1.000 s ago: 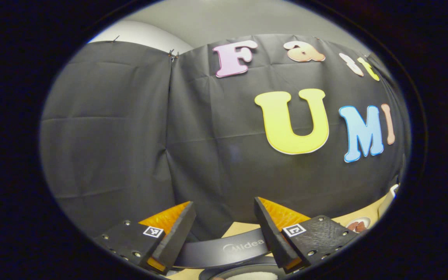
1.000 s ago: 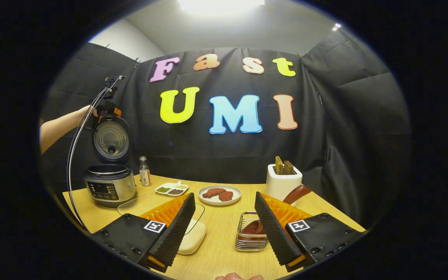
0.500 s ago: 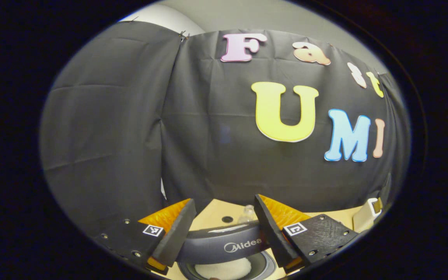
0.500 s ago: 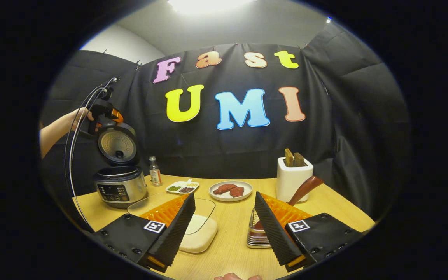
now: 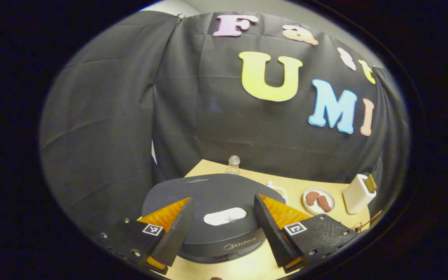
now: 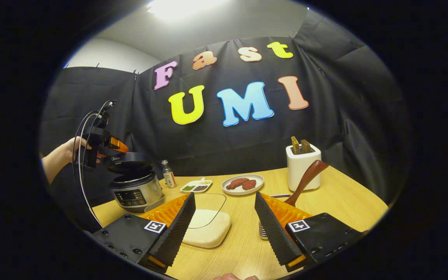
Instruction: Close the left gripper, press the button to open the rice cooker; take a wooden spoon from the chopstick holder with the right hand, scoop a spoonful of rice and pour it into the rice cooker, then put the wooden spoon back into the chopstick holder.
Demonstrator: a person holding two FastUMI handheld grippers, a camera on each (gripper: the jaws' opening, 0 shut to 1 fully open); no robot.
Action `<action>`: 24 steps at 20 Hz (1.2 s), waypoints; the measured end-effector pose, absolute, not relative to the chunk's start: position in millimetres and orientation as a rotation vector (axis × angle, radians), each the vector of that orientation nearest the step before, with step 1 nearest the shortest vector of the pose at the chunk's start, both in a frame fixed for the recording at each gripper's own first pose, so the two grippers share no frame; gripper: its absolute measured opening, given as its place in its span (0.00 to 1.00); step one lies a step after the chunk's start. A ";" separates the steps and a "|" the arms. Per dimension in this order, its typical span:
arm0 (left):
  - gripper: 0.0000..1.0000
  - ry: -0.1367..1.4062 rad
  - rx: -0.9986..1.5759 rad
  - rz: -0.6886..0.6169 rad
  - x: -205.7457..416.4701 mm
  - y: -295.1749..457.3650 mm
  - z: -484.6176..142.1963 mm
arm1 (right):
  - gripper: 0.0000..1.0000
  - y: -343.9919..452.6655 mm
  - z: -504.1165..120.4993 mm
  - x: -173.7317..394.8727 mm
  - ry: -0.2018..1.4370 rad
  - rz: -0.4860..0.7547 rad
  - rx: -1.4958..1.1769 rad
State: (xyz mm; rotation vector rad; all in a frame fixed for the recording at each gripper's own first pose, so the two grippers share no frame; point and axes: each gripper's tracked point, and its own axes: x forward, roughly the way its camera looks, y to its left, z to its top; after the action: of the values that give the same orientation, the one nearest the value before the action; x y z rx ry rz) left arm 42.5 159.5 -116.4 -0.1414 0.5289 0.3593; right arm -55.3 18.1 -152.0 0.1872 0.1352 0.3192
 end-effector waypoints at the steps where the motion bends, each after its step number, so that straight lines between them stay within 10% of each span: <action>1: 0.96 0.533 -0.135 0.364 38.4 158.1 -123.5 | 0.98 18.0 -151.8 -57.3 0.131 0.320 0.182; 24: 0.98 0.626 -0.004 0.325 13.4 141.8 -181.6 | 0.98 12.6 -163.9 -61.9 0.120 0.339 0.148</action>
State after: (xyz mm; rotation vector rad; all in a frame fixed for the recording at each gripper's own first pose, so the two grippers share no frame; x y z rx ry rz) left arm 13.4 141.8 -181.6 -0.0041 0.6261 0.3250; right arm -61.9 12.6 -163.9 0.1480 0.1197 0.3388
